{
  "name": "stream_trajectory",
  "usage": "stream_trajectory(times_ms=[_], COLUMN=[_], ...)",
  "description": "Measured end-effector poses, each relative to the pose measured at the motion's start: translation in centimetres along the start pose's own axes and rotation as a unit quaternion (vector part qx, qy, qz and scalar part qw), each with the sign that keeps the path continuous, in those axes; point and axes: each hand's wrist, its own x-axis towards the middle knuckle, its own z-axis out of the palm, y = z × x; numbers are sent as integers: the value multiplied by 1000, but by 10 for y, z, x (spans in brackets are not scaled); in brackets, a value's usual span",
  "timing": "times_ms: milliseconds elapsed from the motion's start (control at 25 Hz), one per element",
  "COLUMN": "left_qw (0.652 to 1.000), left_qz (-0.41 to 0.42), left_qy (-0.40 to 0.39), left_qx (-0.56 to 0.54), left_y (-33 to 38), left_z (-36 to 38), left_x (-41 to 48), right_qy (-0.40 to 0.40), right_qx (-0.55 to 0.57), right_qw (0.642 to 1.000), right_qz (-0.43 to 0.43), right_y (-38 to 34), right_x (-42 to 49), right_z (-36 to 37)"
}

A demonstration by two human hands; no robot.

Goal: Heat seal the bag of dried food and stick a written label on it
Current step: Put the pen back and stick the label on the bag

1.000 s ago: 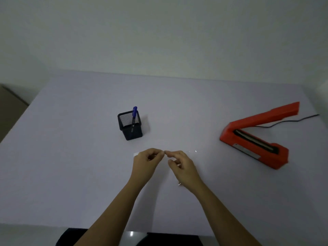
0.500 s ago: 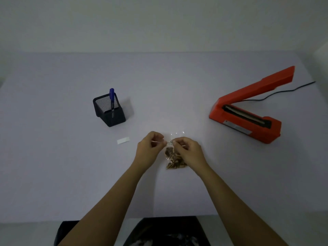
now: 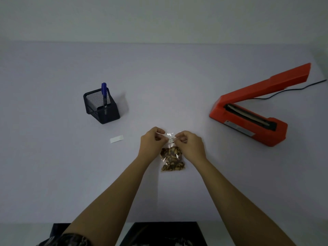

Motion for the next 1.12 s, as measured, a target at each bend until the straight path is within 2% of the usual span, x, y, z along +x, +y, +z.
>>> stream_trajectory(times_ms=[280,880,1120], left_qw=[998,996,991], left_qz=[34,27,60], left_qy=[-1,1,6], left_qx=[56,79,119], left_y=[-3,-2,-3], left_z=[6,10,12], left_x=[8,15,15], right_qy=[-3,-30,-25], right_qx=[-88,-58,-82], right_qw=[996,997,995], right_qz=[-9,38,47], right_y=[-6,-3,-3], right_x=[5,13,12], right_z=[1,-5,-2])
